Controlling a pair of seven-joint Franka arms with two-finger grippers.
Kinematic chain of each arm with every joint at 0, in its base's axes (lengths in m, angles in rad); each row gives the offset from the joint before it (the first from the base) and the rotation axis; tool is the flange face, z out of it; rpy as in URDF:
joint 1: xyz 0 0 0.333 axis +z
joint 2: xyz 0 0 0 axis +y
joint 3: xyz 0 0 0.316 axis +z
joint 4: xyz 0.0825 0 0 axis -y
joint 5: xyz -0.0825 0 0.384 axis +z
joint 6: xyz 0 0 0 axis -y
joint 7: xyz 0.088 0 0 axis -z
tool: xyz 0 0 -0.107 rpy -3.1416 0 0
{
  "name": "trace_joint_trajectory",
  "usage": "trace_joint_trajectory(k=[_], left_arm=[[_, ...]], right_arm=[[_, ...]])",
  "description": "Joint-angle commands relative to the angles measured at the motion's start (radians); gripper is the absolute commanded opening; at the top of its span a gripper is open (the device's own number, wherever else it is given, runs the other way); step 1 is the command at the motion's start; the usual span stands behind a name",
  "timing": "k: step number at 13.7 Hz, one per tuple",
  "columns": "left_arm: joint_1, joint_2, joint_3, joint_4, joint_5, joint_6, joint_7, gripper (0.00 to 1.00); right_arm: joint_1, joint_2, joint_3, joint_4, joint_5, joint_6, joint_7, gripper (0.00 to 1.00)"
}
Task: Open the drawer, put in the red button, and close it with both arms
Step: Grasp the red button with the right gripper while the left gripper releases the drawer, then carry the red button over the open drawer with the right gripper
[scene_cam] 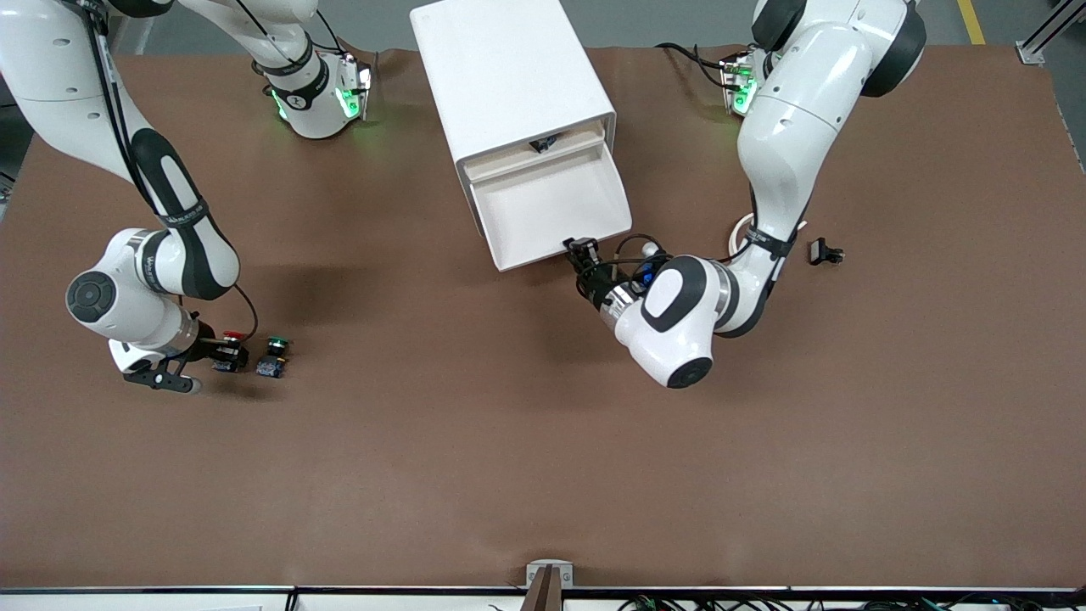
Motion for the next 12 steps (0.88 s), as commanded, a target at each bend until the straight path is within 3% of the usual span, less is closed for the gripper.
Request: trace_joint_trajectory(k=[1, 4, 6, 9, 12], left_arm=[[0.016, -0.015, 0.016, 0.027, 0.012, 0.012, 0.048, 1.00], [0.060, -0.016, 0.049, 0.088, 0.016, 0.009, 0.161, 1.00], [0.079, -0.057, 0.083, 0.101, 0.030, 0.008, 0.370, 1.00], [0.083, -0.117, 0.125, 0.102, 0.169, 0.008, 0.593, 1.00], [0.079, -0.225, 0.175, 0.101, 0.369, 0.017, 1.033, 1.00]], right_arm=[[0.021, -0.077, 0.007, 0.015, -0.010, -0.117, 0.025, 0.00], [0.070, -0.127, 0.007, 0.102, -0.009, -0.323, 0.126, 0.00], [0.110, -0.153, 0.009, 0.161, -0.006, -0.450, 0.217, 0.00], [0.211, -0.203, 0.010, 0.169, 0.037, -0.516, 0.382, 0.00], [0.325, -0.243, 0.010, 0.178, 0.103, -0.558, 0.560, 0.00]])
